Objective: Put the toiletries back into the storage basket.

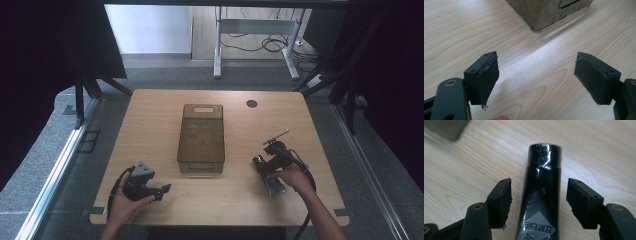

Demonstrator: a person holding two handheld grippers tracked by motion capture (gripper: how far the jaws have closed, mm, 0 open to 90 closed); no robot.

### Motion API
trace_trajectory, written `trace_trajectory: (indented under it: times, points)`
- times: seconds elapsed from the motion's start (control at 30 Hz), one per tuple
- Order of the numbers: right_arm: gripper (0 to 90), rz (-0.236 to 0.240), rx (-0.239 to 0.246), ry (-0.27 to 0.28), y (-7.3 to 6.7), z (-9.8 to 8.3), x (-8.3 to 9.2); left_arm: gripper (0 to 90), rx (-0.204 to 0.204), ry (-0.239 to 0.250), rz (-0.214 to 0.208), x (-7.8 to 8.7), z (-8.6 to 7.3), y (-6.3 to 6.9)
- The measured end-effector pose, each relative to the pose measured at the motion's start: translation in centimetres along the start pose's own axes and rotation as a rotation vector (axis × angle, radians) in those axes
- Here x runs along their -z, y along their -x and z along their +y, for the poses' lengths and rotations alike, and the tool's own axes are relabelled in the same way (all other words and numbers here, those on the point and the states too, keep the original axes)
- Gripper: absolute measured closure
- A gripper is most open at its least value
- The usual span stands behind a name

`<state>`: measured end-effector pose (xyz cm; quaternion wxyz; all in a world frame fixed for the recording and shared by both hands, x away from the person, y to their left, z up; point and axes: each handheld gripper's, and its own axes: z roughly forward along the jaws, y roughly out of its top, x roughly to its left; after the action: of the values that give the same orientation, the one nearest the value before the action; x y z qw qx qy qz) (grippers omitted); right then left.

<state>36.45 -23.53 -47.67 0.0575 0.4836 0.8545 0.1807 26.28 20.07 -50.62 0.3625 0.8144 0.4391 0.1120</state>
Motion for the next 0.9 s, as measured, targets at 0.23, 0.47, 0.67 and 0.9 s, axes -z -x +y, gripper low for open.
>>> trace_trajectory:
  times: [0.23,0.47,0.67,0.9]
  points:
    - [34.4,-0.016,-0.011,-0.042,0.1,-0.1,-1.1,20.0,-0.002,-0.003,-0.001,-0.2,0.0,0.0]
    - [37.5,-0.025,-0.001,-0.106,-0.1,-0.4,-2.5,20.2,0.000,0.001,0.003,-0.1,0.0,-0.1]
    - [39.9,-0.045,-0.001,-0.119,-0.3,-0.3,-2.8,20.3,-0.007,-0.005,0.002,-0.2,0.0,0.1]
    - [44.5,-0.082,0.011,-0.149,-0.7,0.0,-2.8,20.2,-0.007,-0.001,0.000,-0.1,0.0,0.2]
